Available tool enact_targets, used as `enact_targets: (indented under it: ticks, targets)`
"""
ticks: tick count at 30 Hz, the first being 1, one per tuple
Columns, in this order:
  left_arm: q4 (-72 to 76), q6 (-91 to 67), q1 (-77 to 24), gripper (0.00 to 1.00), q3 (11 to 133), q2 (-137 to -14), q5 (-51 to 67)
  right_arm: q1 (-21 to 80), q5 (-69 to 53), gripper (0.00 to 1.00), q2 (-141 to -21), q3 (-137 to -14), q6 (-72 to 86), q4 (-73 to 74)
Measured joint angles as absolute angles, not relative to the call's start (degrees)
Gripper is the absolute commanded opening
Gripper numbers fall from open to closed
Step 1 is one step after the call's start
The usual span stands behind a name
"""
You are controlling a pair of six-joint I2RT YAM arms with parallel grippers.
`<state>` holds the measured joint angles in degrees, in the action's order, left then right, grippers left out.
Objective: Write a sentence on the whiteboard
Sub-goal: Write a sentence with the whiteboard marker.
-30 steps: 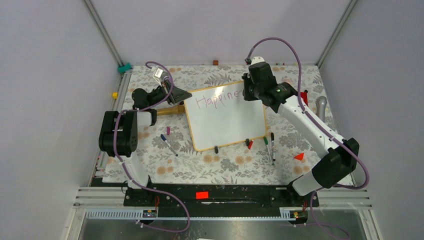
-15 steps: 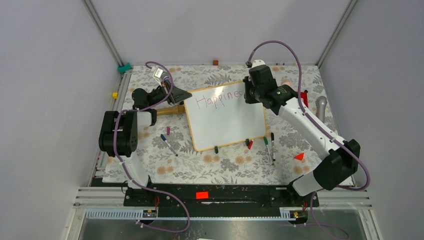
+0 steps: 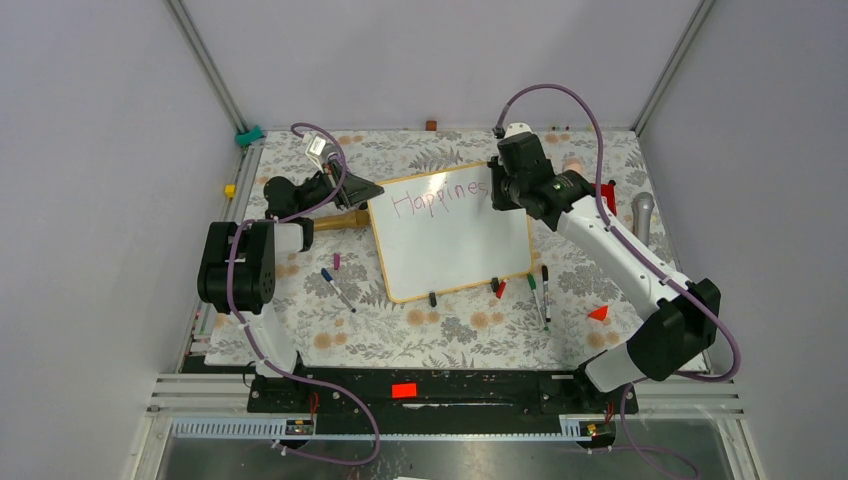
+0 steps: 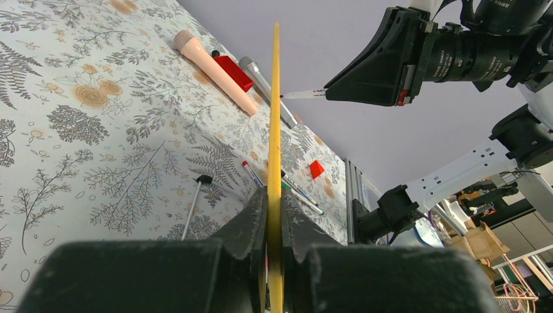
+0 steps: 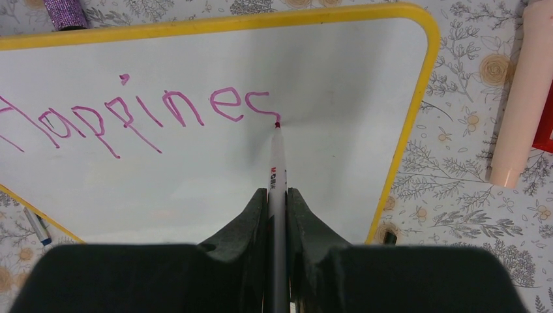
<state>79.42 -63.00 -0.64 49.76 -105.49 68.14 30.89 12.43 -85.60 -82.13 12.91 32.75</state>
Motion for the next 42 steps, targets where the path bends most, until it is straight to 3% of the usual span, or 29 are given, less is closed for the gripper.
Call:
enact_targets:
  ticks: [16,24,42]
  targets:
    - [79.53,-63.0,-0.64,0.0,49.82,-105.49,68.29,30.52,5.37,0.0,-84.88,-81.21,13.45,31.64]
    - [79.57,-63.0,-0.64,0.0,49.91,-105.49,68.4,25.15,-0.64,0.0,-82.02,-80.4,16.34,29.69]
    - [79.57,-63.0,-0.64,0.0,49.91,-105.49,68.45,23.09,4.19,0.0,-82.81,-80.6,16.99,29.3]
